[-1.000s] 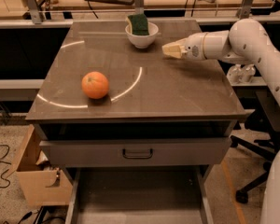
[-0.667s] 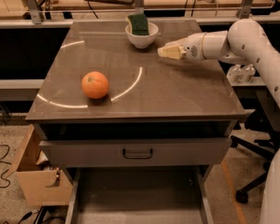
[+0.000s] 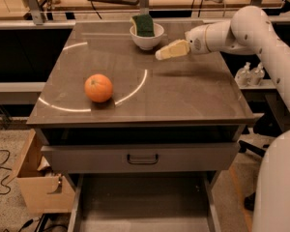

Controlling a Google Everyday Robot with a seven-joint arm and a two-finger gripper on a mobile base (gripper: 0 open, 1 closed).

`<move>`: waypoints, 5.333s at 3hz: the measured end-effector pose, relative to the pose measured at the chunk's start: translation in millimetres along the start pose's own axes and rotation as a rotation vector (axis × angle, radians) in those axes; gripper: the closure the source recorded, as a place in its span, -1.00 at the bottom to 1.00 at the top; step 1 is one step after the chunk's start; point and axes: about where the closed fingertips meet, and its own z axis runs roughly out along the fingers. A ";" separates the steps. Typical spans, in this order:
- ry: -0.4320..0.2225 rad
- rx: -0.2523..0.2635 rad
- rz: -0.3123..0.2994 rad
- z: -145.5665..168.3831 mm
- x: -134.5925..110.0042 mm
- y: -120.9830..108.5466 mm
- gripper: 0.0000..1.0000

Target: Pick sponge from white bowl and place on counter

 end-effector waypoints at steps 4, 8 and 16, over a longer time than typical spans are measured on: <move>0.133 0.210 -0.040 21.9 -77.3 -25.0 -1.00; 0.060 0.212 -0.014 84.3 -103.3 -21.9 -1.00; 0.152 0.334 0.097 118.2 -103.0 -48.6 -1.00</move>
Offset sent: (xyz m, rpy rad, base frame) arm 0.0454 -0.0044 0.0801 -0.2139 -0.0001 -0.1610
